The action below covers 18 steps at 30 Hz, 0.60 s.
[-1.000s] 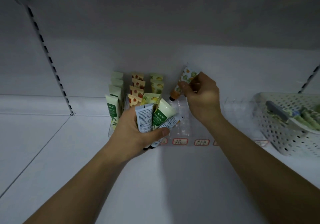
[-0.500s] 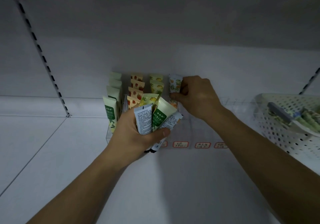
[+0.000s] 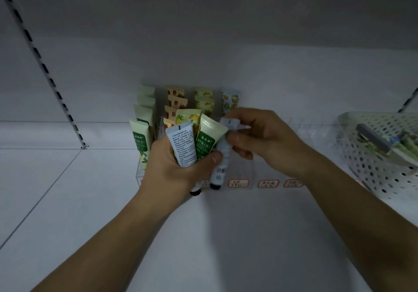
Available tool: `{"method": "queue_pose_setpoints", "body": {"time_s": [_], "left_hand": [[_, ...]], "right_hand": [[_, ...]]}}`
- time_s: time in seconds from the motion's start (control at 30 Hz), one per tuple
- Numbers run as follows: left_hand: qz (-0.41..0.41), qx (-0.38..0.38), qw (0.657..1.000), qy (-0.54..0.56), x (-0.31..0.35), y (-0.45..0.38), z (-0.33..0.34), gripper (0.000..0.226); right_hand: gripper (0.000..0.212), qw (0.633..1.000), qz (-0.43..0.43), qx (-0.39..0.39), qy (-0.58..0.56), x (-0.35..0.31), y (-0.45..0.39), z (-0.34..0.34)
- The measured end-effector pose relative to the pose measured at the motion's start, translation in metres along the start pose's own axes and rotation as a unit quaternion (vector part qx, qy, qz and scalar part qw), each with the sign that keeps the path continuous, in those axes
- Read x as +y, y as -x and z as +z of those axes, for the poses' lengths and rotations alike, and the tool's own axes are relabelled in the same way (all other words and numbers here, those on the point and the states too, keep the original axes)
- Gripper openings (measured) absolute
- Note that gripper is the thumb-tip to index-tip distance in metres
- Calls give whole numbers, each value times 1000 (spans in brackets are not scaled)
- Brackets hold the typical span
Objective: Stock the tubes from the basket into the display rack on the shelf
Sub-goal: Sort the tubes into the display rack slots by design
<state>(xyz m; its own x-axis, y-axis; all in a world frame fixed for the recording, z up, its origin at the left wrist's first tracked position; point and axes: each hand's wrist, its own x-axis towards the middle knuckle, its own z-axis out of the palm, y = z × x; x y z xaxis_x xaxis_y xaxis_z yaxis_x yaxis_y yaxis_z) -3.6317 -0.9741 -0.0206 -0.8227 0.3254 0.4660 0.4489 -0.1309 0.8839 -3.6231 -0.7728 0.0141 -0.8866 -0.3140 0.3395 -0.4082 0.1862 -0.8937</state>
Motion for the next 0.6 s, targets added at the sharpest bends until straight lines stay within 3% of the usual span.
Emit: {"method": "queue_pose_setpoints", "body": {"time_s": [0.1,0.17,0.4,0.5,0.6], "left_hand": [[4,-9,1000,-17,3,0,1,28],[9,-3,999,-36,3,1,1,28],[21,-1,999,-27,2,4,8,32],[23,9,999,-46,0,2,5,26],[25,22,997,-63,-4,1,3,25]], "right_hand": [[17,983,-1,9,-182,-8,-2,-8],[17,973,13,-1,-232,-11,-2,-9],[18,988,48,110,-96,-9,-3,-3],[30,981,10,180,-66,-14,1,-24],[38,971,-49,221,80,-12,3,-34]]}}
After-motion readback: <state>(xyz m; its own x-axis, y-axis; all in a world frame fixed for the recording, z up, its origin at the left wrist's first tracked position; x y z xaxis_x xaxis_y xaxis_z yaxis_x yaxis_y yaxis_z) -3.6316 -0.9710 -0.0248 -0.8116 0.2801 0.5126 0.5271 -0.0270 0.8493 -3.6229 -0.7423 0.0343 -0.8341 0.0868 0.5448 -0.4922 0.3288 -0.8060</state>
